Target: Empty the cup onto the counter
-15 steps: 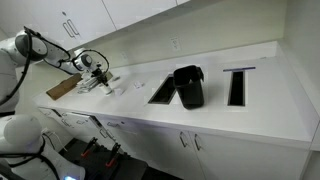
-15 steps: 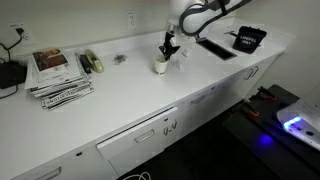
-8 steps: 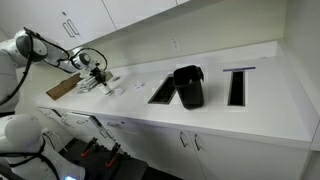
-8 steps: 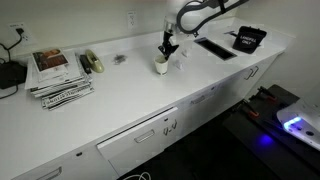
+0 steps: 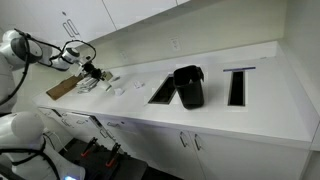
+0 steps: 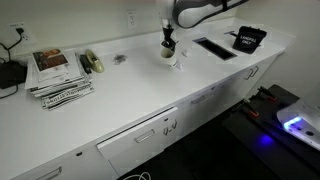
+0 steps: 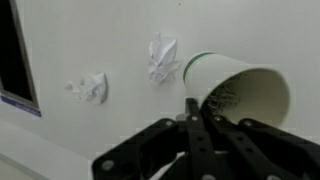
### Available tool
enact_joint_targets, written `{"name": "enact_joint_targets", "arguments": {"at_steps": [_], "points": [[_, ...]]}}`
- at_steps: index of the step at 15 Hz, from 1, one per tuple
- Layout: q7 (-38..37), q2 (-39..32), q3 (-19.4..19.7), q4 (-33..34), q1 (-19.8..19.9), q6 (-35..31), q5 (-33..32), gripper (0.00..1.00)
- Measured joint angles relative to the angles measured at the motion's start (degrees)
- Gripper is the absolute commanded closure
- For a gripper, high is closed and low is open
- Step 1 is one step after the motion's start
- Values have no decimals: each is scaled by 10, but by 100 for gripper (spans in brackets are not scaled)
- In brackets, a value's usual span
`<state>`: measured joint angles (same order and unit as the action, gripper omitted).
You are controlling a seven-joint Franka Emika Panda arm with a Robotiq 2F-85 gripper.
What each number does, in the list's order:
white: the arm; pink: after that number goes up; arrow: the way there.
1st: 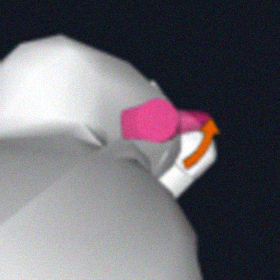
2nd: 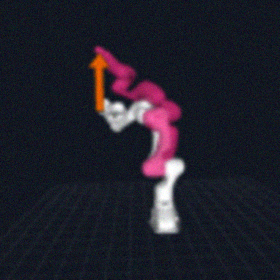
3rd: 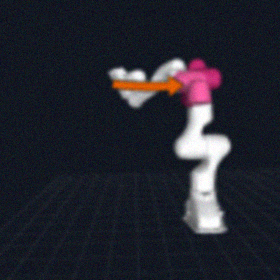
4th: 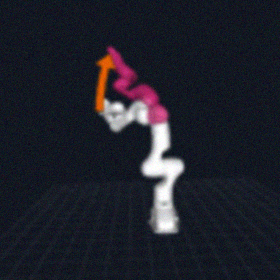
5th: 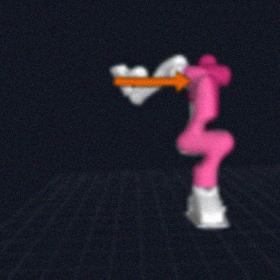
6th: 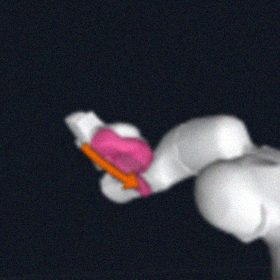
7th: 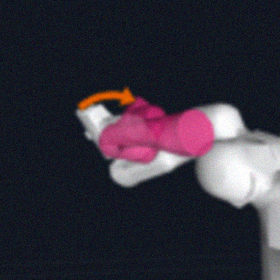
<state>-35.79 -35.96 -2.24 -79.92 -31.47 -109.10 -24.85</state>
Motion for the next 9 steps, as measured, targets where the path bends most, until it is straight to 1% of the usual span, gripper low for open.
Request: {"name": "enact_joint_targets", "arguments": {"at_steps": [2,5,9], "points": [[-7,-5,7,11,-20,21,-54,99],[-19,-22,17,22,-45,35,-125,99],[-34,-53,20,31,-53,44,-181,99]]}}
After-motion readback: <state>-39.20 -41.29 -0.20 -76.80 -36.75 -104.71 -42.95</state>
